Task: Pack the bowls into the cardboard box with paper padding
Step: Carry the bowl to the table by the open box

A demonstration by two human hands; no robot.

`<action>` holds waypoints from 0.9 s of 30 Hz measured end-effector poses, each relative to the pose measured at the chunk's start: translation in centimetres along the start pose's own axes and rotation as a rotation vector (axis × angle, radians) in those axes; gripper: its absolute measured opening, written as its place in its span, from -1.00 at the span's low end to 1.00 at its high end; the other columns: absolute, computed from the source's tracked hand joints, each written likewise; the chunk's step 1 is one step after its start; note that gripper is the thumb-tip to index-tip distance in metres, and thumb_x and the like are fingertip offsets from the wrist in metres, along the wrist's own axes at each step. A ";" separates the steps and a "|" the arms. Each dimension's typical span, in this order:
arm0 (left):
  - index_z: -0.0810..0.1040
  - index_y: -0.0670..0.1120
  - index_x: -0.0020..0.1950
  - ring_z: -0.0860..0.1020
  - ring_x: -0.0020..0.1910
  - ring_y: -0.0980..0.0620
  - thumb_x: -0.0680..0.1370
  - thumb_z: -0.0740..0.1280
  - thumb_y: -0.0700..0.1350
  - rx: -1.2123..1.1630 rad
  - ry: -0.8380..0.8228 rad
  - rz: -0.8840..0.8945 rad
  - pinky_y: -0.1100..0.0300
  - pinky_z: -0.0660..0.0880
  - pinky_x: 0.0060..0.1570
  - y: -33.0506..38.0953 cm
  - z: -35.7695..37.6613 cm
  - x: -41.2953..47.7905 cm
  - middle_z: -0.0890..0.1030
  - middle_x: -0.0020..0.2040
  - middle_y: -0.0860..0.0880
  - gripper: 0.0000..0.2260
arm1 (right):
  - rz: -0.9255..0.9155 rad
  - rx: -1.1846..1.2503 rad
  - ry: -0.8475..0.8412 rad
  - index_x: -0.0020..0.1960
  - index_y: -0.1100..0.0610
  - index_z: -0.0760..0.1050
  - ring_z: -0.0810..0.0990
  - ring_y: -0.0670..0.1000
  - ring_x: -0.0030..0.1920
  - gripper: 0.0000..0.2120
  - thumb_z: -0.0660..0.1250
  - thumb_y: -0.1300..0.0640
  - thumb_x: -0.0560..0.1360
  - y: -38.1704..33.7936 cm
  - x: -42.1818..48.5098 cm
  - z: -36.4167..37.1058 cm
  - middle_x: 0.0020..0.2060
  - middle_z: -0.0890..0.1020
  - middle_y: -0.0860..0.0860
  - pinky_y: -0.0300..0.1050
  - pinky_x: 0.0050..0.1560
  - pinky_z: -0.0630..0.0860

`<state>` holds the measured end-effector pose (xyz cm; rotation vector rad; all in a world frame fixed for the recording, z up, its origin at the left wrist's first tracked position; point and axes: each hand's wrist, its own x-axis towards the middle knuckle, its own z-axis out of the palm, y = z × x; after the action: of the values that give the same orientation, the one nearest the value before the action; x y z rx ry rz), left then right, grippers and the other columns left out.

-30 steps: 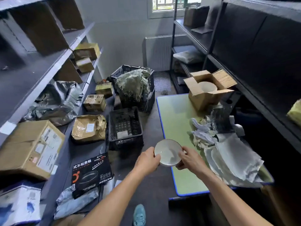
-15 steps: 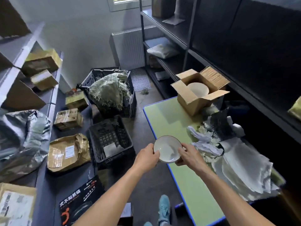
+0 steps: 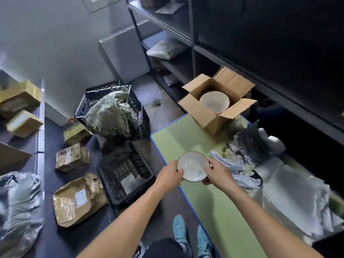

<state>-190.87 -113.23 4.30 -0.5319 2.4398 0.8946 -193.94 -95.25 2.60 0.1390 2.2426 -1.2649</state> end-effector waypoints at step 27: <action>0.38 -0.06 0.16 0.69 -0.20 -0.09 0.59 0.17 -0.03 0.256 -0.501 0.396 0.09 0.59 -0.21 -2.8 -7.2 18.4 0.66 -0.08 -0.10 -0.82 | 0.471 0.095 0.411 0.21 0.05 0.41 0.58 -0.10 -0.21 -0.79 0.15 0.09 0.60 -5.3 6.3 9.9 0.00 0.58 0.02 -0.18 -0.27 0.45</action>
<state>-206.51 -123.59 -2.51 0.2542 2.1668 0.7325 -197.03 -107.34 -0.56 0.9801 2.2793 -1.1514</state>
